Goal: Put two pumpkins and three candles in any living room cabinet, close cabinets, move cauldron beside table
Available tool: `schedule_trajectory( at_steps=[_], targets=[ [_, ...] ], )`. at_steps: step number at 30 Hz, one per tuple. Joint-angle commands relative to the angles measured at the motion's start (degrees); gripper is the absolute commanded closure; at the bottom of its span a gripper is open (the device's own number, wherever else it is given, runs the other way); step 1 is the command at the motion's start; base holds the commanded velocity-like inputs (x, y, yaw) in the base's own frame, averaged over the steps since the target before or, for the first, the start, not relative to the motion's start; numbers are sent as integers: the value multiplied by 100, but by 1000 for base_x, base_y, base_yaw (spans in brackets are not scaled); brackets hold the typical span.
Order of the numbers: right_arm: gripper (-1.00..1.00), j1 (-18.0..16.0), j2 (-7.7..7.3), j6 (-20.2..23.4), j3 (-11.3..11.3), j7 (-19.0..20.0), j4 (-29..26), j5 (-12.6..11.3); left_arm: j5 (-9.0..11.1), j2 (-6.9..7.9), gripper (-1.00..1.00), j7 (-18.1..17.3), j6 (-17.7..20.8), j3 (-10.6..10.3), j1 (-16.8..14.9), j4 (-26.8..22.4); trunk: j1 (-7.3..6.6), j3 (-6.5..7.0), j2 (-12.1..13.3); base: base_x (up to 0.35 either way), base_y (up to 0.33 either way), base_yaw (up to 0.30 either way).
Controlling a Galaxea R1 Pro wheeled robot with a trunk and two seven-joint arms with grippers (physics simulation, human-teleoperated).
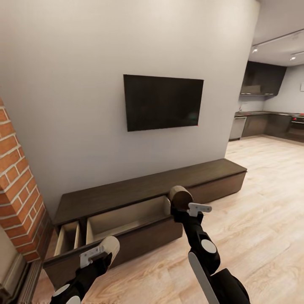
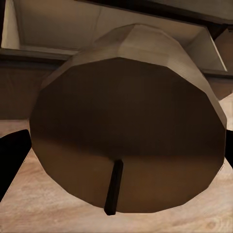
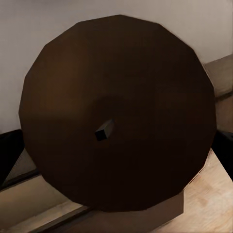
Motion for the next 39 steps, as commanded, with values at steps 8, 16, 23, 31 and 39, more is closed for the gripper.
schedule_trajectory(
  at_steps=[8, 16, 23, 31, 39],
  targets=[
    [100, -4, -2, 28, 12, -37, 9, -42, 12, 5, 100, 43, 11, -13, -8, -12, 0, -6, -4, 0, 0, 268],
    [100, -4, -2, 28, 19, -35, 32, -43, 4, 5, 100, 45, 11, -10, -8, -19, 0, -6, -4, 0, 0, 275],
    [100, 1, -5, 28, 142, -34, 34, -41, 2, 5, 100, 39, 11, -9, -8, -35, 0, -6, -4, 0, 0, 275],
    [100, 4, 9, 44, 191, -28, 42, -42, -1, 6, 100, 336, 68, -4, -8, -346, 0, -6, -4, 0, 0, 74],
    [100, -439, 284, 740, 187, -24, 592, -39, 11, -855, 100, 1255, 2009, 532, -727, -465, 0, -6, -4, 0, 0, 2]
  ],
)
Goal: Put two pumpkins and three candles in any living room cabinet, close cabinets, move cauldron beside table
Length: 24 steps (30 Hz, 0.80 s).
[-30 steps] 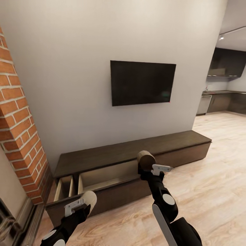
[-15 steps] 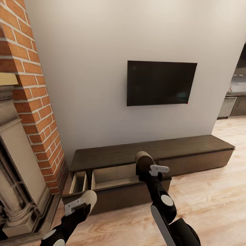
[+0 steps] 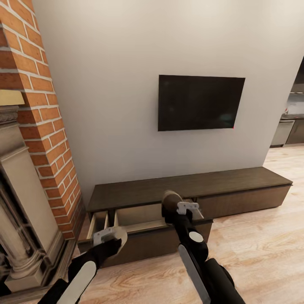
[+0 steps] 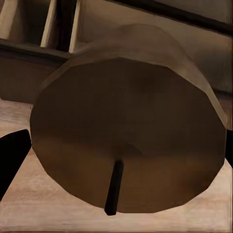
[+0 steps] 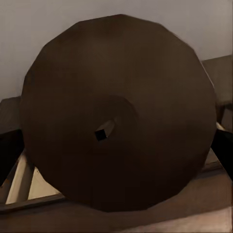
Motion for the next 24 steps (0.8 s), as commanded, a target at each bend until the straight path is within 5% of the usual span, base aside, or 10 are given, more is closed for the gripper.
schedule_trajectory(
  at_steps=[1, 4, 8, 14, 17, 21, 24],
  targets=[
    [100, -127, 15, 59, 5, -53, 84, -37, 5, -72, 100, 151, 151, 11, -96, 4, 0, -8, -4, 0, 0, 0],
    [100, -786, 62, 173, -10, -54, 623, -61, 3, -408, 100, 754, 533, 57, -682, 204, 0, -8, -4, 0, 0, 0],
    [100, -1313, 87, 302, -21, -54, 1200, -88, 9, -628, 100, 1100, 703, 69, -1348, 705, 0, -8, -4, 0, 0, 0],
    [100, -2172, 297, 715, -199, -62, 2423, -159, 24, -1078, 100, 1186, 1010, 73, -2891, 2869, 0, -8, -4, 0, 0, 0],
    [100, -2528, 363, 1236, -453, -63, 2934, -512, 34, -1401, 100, 1182, 1052, 73, -3627, 4091, 0, -8, -4, 0, 0, 0],
    [100, -2879, 387, 1868, -580, -66, 3533, -972, 44, -1731, 100, 1185, 1065, 71, -4138, 4949, 0, -8, -4, 0, 0, 0],
    [100, -2987, 372, 2226, -600, -73, 3728, -1075, 23, -1846, 100, 1205, 1054, 60, -4255, 5149, 0, -8, -4, 0, 0, 0]
  ],
)
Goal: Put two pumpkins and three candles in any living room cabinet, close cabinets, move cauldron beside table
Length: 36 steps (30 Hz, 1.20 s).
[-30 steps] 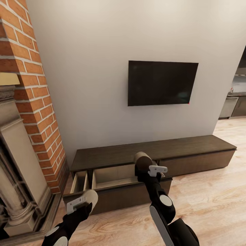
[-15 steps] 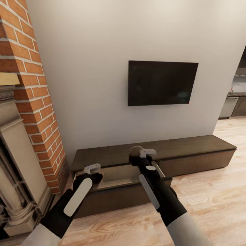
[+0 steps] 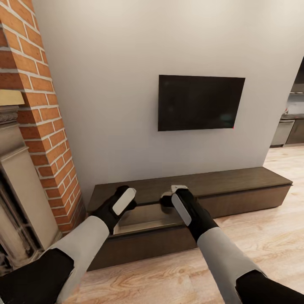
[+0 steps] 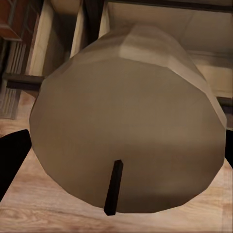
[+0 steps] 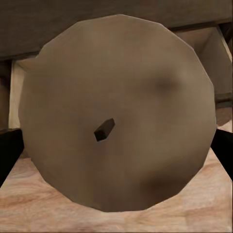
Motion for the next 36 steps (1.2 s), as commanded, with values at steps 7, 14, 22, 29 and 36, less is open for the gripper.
schedule_trajectory(
  at_steps=[7, 14, 22, 29, 36],
  targets=[
    [100, -39, -217, 149, 0, -31, 44, -109, 19, 15, 100, 54, -22, -16, -51, 81, 0, -6, -4, 0, 0, 0],
    [100, -4, -317, 141, 34, -33, 55, -98, 54, 23, 100, 34, -41, -31, -54, 107, 0, -6, -4, 177, 0, 0],
    [100, 51, -323, 143, 58, -14, 50, -106, 52, 6, 100, 22, -154, -40, -54, 293, 0, -6, -4, 322, 0, 0],
    [100, 85, -309, 186, 68, -4, 65, -129, 58, -6, 100, 22, -177, -40, -53, 307, 0, -6, -4, 286, 0, 0],
    [100, 196, -291, 228, 82, -4, 170, -130, 74, -14, 100, 3, -178, -40, -46, 869, 0, -6, -4, 54, 0, 0]
  ],
)
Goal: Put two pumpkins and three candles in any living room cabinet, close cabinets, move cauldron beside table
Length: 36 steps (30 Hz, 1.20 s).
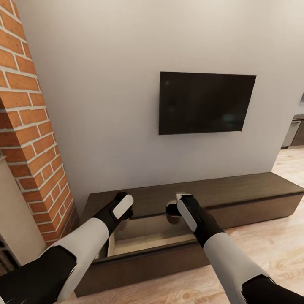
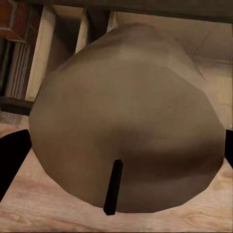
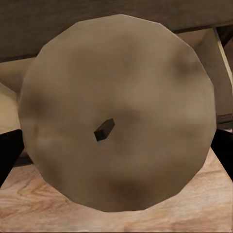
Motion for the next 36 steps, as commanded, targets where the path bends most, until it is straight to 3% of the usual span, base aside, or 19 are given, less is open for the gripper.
schedule_trajectory(
  at_steps=[1, 11, 14, 19, 36],
  targets=[
    [100, -2, 1, 6, 21, -58, 53, -52, 47, 3, 100, 29, 8, -45, -7, 49, -1, -5, -4, 2, 0, 0],
    [100, 1, 17, -5, 31, 4, 348, -50, 104, 3, 100, -425, -21, -45, -10, 311, -1, -5, -4, 0, 0, 0],
    [100, 2, 16, -36, 42, 118, 566, -39, 100, 3, 100, -640, -404, -45, -11, 465, -1, -5, -4, 0, 0, 0],
    [100, -2, 8, -55, 31, 160, 641, -28, 98, 3, 100, -912, -665, -45, -8, 617, 109, -95, -205, 0, 0, 0],
    [100, -2, -2, -170, 17, 174, 589, -16, 90, -35, 100, -1072, -710, -46, -10, 875, 482, -400, -886, 0, 0, 0]
  ],
)
